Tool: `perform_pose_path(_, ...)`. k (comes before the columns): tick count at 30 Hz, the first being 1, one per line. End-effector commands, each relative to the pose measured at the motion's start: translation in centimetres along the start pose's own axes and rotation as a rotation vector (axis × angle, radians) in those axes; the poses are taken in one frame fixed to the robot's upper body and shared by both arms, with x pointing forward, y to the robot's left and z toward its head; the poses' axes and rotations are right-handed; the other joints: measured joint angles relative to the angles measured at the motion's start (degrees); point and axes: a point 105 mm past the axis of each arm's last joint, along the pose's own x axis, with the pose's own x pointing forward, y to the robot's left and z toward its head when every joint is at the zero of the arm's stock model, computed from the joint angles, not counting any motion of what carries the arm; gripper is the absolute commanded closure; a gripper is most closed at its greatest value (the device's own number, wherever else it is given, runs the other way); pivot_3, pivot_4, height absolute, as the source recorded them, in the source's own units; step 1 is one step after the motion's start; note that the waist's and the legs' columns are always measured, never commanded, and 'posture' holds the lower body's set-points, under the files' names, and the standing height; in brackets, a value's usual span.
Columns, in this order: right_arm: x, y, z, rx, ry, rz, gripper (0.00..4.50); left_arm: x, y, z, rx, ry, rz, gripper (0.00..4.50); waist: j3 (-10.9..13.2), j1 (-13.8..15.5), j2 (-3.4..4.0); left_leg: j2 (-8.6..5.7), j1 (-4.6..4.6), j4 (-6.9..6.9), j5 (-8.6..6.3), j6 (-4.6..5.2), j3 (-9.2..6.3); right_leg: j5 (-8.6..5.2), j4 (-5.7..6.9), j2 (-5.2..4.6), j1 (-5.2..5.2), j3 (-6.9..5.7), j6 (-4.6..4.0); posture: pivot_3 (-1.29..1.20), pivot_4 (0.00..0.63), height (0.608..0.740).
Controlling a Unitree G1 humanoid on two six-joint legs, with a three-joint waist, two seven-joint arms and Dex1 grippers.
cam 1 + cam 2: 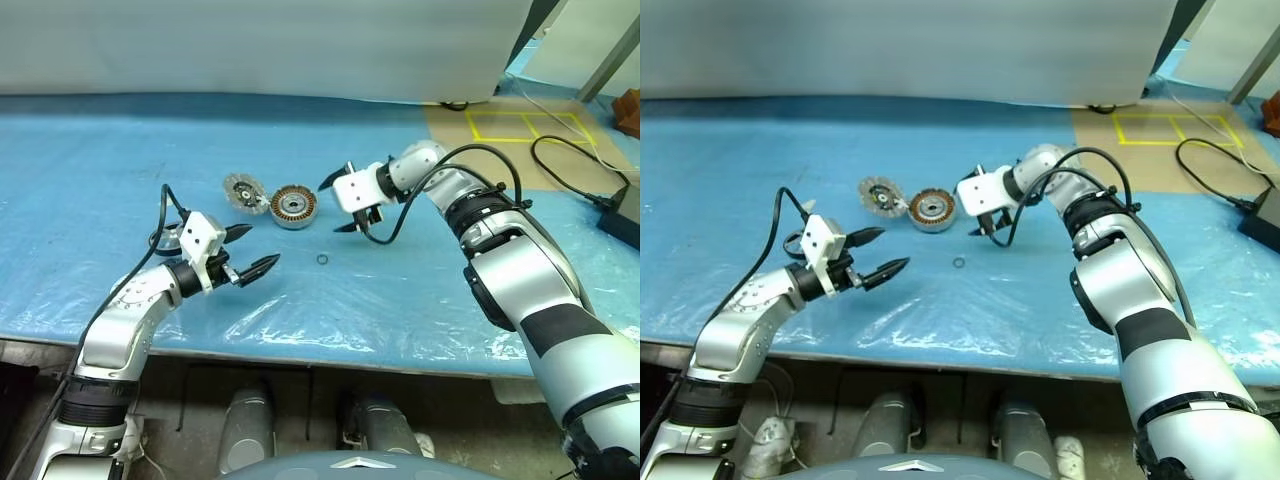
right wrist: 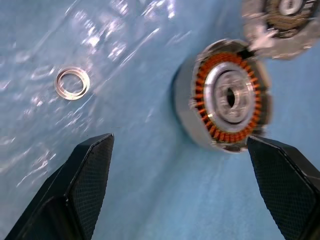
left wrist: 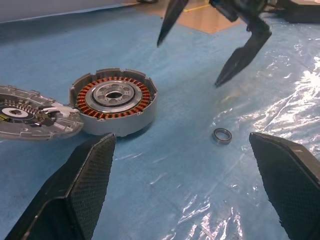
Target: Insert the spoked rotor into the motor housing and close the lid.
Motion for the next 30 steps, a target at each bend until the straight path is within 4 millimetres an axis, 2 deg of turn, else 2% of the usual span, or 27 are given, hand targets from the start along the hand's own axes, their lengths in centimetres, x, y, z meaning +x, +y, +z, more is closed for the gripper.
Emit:
perform_pose_path(1,-0.2,-2.4,1.3,-0.149,0.042,-0.048,0.02,-0.2,-0.3,1.1,0.036,-0.042,0.010,0.00,0.06,-0.06,0.10,0.00,0.01,0.02,0.00,0.00,0.01,0.00,0.04,0.00,0.00,0.01,0.00,0.00,0.150,0.740)
perform_pose_path(10,0.8,-4.0,1.9,-0.263,0.130,-0.078,0.02,-0.5,-0.8,0.8,0.023,-0.043,0.032,0.00,0.10,-0.06,0.16,0.02,0.04,0.03,0.00,0.00,0.03,-0.04,0.17,0.00,-0.02,0.02,-0.07,0.00,0.150,0.740)
perform_pose_path(16,1.6,-4.1,2.0,-0.293,0.162,-0.082,0.02,-0.3,-1.3,0.6,0.012,-0.044,0.040,0.00,0.11,-0.10,0.18,0.03,0.06,0.03,-0.01,-0.01,0.04,-0.04,0.21,0.00,-0.02,0.03,-0.07,0.00,0.150,0.740)
perform_pose_path(20,1.9,-4.7,2.3,-0.257,0.162,-0.120,0.02,-0.3,-1.5,0.5,0.006,-0.044,0.042,0.00,0.11,-0.12,0.19,0.03,0.09,0.03,-0.01,-0.01,0.06,-0.04,0.25,0.01,-0.02,0.06,-0.07,0.00,0.150,0.740)
perform_pose_path(26,2.5,-4.4,2.5,-0.230,0.149,-0.118,0.02,-0.3,-1.8,0.3,0.000,-0.041,0.041,0.00,0.12,-0.12,0.19,0.03,0.09,0.03,-0.01,-0.01,0.06,-0.04,0.26,0.00,-0.02,0.07,-0.07,0.00,0.150,0.740)
perform_pose_path(28,2.6,-4.3,2.5,-0.220,0.145,-0.118,0.40,-0.3,-1.9,0.2,-0.004,-0.039,0.040,0.00,0.12,-0.12,0.19,0.03,0.09,0.03,-0.01,-0.01,0.06,-0.04,0.27,0.00,-0.02,0.06,-0.07,0.00,0.150,0.740)
perform_pose_path(30,2.7,-4.1,2.4,-0.223,0.150,-0.105,0.40,-0.2,-1.9,0.2,-0.006,-0.038,0.038,0.00,0.12,-0.12,0.19,0.03,0.10,0.03,-0.01,-0.02,0.06,-0.04,0.27,0.00,-0.02,0.07,-0.07,0.00,0.150,0.740)
